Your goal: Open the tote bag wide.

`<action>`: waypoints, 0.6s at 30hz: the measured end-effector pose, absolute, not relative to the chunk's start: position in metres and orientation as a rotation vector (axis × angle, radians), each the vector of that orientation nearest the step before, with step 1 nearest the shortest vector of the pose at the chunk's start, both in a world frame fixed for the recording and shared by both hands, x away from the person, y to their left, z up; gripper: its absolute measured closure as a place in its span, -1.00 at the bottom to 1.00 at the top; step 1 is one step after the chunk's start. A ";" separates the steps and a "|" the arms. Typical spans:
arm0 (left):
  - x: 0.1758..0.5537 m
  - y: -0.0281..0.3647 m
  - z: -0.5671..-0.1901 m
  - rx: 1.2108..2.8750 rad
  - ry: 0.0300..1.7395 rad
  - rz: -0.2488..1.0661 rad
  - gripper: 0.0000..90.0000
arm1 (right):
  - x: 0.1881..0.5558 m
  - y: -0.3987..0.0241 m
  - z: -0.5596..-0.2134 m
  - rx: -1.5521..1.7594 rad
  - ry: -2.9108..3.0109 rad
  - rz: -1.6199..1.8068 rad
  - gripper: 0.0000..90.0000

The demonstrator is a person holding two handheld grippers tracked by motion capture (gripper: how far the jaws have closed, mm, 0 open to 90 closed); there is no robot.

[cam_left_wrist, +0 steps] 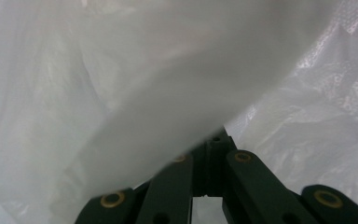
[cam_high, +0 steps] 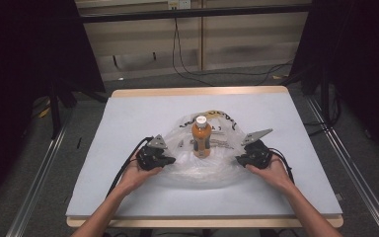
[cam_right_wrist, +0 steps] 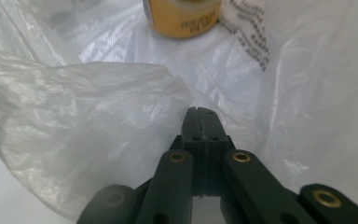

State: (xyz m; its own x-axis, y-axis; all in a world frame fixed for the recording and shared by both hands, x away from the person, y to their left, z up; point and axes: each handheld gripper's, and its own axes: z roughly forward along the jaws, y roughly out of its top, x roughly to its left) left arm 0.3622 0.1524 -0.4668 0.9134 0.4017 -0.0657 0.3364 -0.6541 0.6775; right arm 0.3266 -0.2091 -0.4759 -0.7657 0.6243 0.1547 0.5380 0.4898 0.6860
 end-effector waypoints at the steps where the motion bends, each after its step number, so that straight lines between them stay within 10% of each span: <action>1: 0.361 0.153 -0.467 2.294 0.539 0.108 1.00 | 0.326 -0.210 -0.475 1.007 2.599 1.171 1.00; 18: 0.333 0.170 -0.436 2.057 0.475 0.179 1.00 | 0.303 -0.228 -0.439 1.028 2.299 1.466 1.00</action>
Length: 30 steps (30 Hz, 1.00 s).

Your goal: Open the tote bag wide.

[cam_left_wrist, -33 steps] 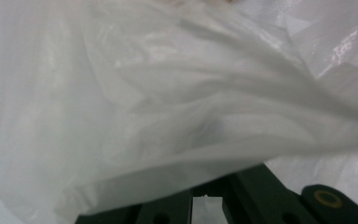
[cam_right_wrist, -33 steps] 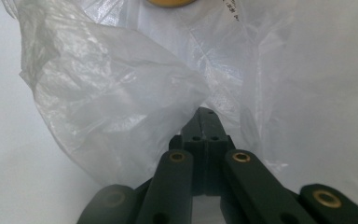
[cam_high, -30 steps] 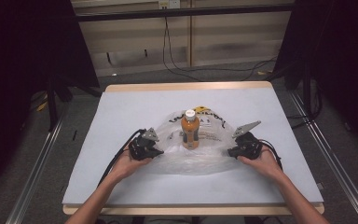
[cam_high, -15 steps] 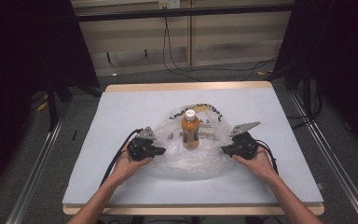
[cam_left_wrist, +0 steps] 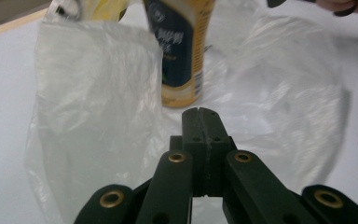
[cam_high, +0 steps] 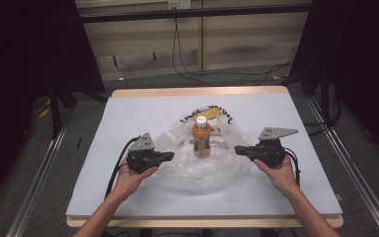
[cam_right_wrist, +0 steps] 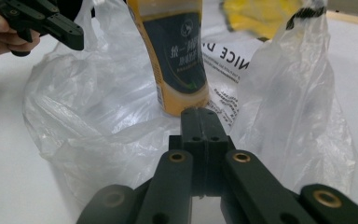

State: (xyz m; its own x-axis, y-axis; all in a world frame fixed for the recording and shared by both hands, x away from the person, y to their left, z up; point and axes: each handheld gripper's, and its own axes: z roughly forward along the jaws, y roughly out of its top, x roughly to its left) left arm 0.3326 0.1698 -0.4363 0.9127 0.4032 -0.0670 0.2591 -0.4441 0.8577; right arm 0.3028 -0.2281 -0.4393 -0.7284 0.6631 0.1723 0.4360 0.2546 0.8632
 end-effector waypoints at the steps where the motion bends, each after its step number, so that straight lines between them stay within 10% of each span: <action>1: 0.330 0.170 -0.434 2.049 0.476 0.189 1.00 | 0.302 -0.229 -0.438 1.026 2.288 1.470 1.00; 11: 0.307 0.185 -0.420 1.946 0.442 0.224 0.86 | 0.283 -0.236 -0.430 1.024 2.175 1.549 0.55; 22: 0.297 0.210 -0.412 1.876 0.514 0.324 -0.04 | 0.265 -0.248 -0.424 1.089 2.034 1.516 -0.65; 30: 0.294 0.226 -0.417 1.881 0.614 0.376 -0.75 | 0.246 -0.261 -0.427 1.121 1.979 1.467 -0.93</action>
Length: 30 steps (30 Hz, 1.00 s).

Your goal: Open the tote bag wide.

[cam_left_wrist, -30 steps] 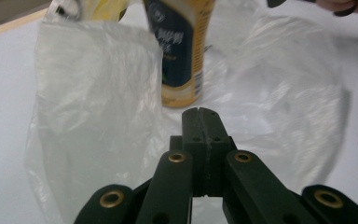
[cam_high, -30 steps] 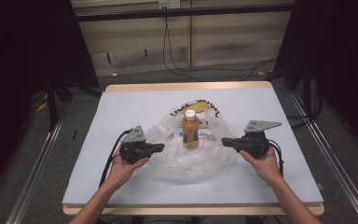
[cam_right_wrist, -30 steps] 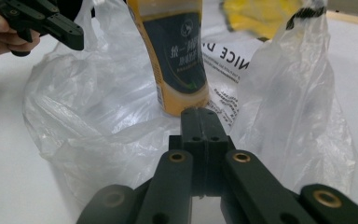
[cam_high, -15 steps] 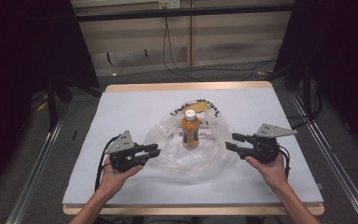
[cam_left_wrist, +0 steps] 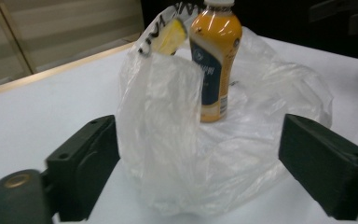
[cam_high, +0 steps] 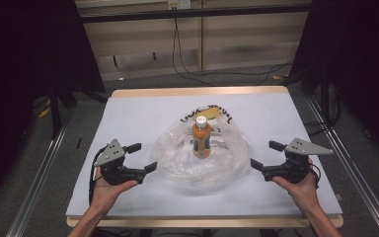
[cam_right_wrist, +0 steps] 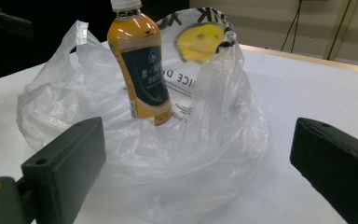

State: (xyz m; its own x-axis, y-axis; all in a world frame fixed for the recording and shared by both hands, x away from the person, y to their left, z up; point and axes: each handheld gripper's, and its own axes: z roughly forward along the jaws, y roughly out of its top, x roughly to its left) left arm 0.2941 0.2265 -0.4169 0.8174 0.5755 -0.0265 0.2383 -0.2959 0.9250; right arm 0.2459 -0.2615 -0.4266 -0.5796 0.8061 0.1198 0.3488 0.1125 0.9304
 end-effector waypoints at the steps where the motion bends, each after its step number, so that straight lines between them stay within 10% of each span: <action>1: 0.294 0.228 -0.418 1.873 0.616 0.364 -0.78 | 0.243 -0.263 -0.427 1.125 1.970 1.469 -0.93; 30: 0.263 0.259 -0.449 1.903 0.762 0.397 -0.95 | 0.193 -0.292 -0.448 1.289 1.861 1.384 -0.91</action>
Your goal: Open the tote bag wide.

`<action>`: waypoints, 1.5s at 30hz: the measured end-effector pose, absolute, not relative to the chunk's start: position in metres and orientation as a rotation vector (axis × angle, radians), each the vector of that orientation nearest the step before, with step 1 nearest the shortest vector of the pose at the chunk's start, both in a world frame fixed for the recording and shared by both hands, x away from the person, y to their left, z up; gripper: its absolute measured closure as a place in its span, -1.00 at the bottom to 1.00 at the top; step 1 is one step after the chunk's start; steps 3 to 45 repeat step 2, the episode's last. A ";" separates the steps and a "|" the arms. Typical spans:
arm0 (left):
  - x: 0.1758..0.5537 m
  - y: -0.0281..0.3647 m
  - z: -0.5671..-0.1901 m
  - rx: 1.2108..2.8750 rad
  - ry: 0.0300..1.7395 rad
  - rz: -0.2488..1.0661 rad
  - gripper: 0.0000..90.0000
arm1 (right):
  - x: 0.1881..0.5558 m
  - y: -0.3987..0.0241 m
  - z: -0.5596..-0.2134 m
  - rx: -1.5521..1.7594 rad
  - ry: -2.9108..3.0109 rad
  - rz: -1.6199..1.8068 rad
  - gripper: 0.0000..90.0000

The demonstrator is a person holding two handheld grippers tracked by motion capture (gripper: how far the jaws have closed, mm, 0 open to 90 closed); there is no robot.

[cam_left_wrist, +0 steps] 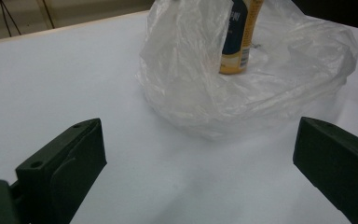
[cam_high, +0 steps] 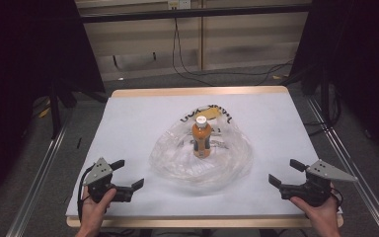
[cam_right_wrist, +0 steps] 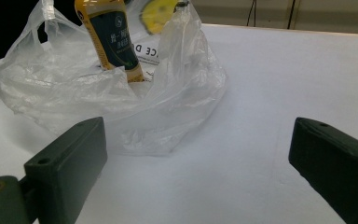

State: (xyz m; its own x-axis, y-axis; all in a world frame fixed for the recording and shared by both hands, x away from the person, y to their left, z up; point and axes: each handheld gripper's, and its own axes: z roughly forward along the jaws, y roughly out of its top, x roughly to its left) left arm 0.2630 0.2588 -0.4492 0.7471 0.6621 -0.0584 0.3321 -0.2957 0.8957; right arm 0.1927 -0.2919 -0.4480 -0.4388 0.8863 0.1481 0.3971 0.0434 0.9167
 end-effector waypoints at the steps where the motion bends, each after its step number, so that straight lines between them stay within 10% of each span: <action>1: 0.263 0.258 -0.451 1.917 0.772 0.385 -0.95 | 0.193 -0.291 -0.448 1.279 1.863 1.381 -0.91; 45: 0.264 0.258 -0.452 1.918 0.770 0.379 -0.95 | 0.193 -0.291 -0.448 1.276 1.865 1.385 -0.91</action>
